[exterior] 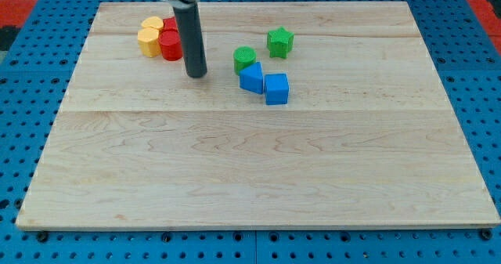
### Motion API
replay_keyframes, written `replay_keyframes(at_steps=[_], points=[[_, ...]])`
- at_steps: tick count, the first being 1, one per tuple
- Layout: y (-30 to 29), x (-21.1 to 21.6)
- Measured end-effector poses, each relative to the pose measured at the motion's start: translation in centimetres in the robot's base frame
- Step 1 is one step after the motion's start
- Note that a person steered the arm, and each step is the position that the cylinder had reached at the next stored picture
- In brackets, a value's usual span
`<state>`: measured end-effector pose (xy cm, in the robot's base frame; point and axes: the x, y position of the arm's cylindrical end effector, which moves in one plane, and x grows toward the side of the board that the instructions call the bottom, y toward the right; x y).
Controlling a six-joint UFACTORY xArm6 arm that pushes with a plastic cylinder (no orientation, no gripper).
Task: Slide the blue triangle closer to the blue cube
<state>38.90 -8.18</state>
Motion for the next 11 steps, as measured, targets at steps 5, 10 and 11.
replay_keyframes(at_steps=[5,10,11], points=[[12.9,7.5],[9.5,0.0],[9.5,-1.4]])
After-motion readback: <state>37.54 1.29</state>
